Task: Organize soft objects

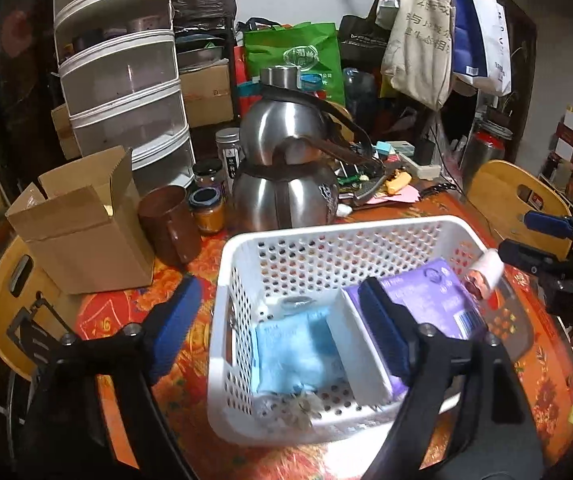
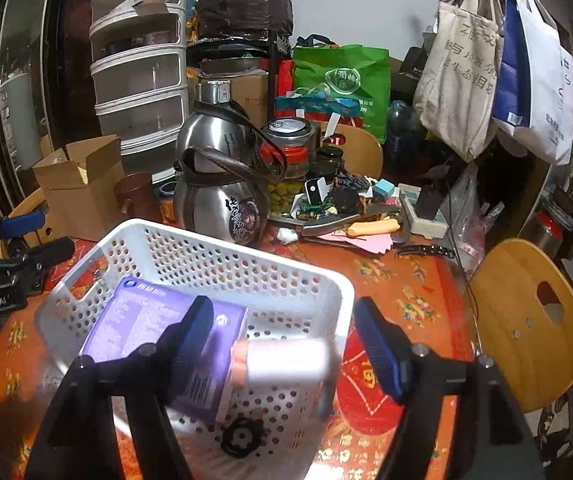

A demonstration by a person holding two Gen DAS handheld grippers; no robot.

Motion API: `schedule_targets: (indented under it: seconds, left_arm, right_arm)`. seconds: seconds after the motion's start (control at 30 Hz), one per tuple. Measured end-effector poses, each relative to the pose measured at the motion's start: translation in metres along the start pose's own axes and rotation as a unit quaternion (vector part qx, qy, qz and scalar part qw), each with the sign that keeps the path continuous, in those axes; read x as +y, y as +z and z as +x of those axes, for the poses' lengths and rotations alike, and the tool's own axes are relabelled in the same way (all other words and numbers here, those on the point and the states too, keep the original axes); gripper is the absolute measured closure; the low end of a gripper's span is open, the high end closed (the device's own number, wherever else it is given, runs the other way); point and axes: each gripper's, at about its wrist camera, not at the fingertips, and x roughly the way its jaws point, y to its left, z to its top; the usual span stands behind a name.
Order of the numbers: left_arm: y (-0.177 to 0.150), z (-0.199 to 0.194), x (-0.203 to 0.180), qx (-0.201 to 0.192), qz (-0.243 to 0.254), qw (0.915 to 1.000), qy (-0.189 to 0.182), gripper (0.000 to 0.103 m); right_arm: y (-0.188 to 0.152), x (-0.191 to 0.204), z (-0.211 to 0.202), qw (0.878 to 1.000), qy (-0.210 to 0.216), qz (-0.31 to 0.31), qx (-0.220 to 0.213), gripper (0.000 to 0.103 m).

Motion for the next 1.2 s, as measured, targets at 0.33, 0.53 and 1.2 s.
schedule_targets:
  seconds: [0.33, 0.53, 1.2]
  left_arm:
    - [-0.068, -0.057, -0.004, 0.016, -0.009, 0.9998, 0.011, 0.000]
    - [-0.149, -0.119, -0.008, 0.022, -0.018, 0.9989, -0.037, 0.000]
    - [-0.254, -0.323, -0.011, -0.025, -0.032, 0.9986, -0.033, 0.000]
  right_arm:
    - [-0.061, 0.014, -0.051, 0.999, 0.040, 0.022, 0.011, 0.009]
    - [-0.137, 0.041, -0.097, 0.998, 0.047, 0.036, 0.001, 0.007]
    - [-0.229, 0.112, -0.250, 0.997, 0.034, 0.062, -0.019, 0.007]
